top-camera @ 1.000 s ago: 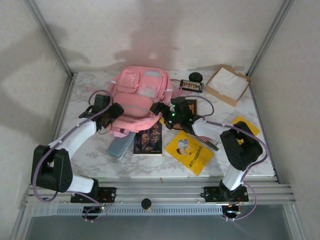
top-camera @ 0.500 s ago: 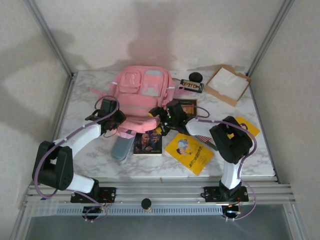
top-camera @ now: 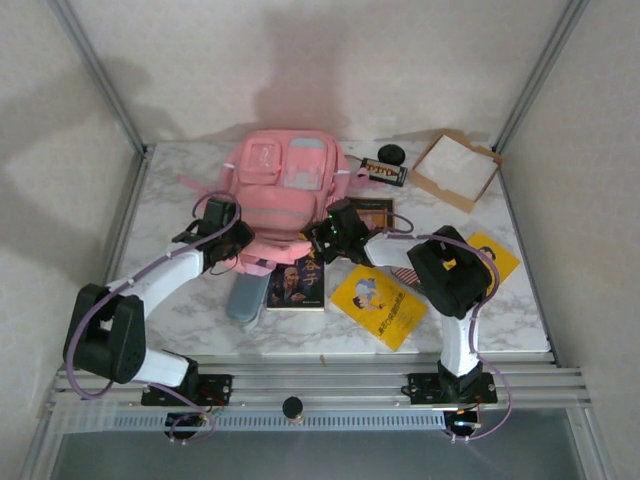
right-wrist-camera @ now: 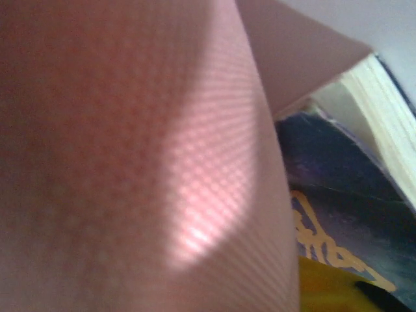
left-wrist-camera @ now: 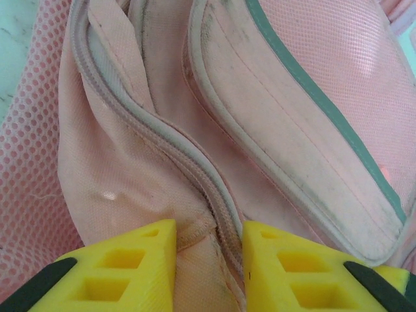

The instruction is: Pack books, pencil case, and school supplies into a backpack

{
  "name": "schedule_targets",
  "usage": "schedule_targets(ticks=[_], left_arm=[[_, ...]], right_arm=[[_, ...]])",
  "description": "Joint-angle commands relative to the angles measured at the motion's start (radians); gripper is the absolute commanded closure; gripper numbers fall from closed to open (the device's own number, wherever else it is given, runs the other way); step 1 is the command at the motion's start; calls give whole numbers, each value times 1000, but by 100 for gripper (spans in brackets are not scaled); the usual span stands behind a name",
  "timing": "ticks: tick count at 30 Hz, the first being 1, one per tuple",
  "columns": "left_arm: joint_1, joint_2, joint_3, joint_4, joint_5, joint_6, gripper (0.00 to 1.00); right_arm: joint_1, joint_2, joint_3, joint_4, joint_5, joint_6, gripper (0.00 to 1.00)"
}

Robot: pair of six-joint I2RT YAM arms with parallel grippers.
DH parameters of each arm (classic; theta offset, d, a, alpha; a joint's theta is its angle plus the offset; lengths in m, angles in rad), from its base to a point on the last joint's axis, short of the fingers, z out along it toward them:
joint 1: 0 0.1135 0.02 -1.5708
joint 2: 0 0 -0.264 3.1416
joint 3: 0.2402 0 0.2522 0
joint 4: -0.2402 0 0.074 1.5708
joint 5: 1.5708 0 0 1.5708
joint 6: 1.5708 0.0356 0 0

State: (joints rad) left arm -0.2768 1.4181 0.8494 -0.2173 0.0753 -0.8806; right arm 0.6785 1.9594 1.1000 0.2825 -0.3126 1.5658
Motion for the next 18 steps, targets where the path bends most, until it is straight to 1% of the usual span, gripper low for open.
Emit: schedule_targets(ticks=[1,4,5,7,9,12,15,17,18], left_arm=[[-40,-77,-6,-15,1,-43,70],[-48,-125,-56,-2,0,-60,70],[-51,-141,-66,-6,-9,-59,70],[-53,-176,-66,-21,-36,-37,68],[-52,-214,-47,-34,-55,0,64],[-55,-267,-15,-14,-48,86,59],[-67,-296,5,16,-59,187,53],[-84,-292,31,54,-38,260,48],[-101,-283,48,69,-29,300,45]], right_arm=[[-11,-23,52,158,63,-73,72],[-27,-34,38,257,83,-169,82],[-34,-37,27,317,74,-206,83],[-43,-47,15,403,58,-286,82],[-51,-59,19,432,34,-411,82],[-63,-63,-2,528,-16,-525,84],[-69,-55,-14,664,-86,-663,80],[-76,-29,-15,770,-157,-724,79],[-86,-13,-7,804,-194,-729,79]])
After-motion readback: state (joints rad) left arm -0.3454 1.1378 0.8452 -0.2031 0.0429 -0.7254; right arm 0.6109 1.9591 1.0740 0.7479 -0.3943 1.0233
